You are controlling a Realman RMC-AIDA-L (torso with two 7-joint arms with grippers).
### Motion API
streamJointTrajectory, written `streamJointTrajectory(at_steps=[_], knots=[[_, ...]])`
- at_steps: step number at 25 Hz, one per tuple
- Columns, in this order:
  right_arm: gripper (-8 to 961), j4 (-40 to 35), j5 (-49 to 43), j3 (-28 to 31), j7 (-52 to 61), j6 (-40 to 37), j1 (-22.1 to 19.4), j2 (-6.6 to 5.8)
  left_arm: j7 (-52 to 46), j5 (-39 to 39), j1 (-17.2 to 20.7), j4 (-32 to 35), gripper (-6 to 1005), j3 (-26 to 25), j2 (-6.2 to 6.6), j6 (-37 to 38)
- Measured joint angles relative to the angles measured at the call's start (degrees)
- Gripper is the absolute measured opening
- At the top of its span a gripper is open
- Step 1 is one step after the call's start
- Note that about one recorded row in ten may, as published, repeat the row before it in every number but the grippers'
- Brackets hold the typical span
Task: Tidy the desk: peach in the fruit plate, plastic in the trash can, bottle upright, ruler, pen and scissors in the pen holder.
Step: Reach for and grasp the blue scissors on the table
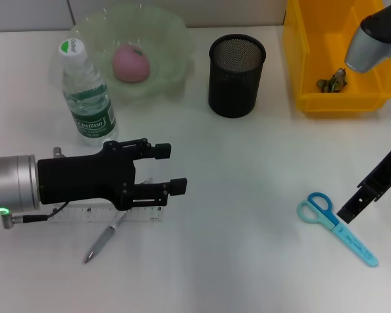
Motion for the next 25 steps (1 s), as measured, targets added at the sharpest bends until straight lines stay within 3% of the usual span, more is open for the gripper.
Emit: streamJointTrajectory(at_steps=[10, 25], knots=[[739, -1.73, 11.25, 0.57, -5.25, 6.82, -4.10, -0.02, 0.00, -3.03, 0.00, 0.00, 785, -0.43, 0.00, -3.13], [737, -0.87, 4.76, -0.60, -0.88, 4.32, -1.80, 0.03, 0.06, -3.06, -1.17, 0.04, 785, -0.29, 0.09, -4.08]])
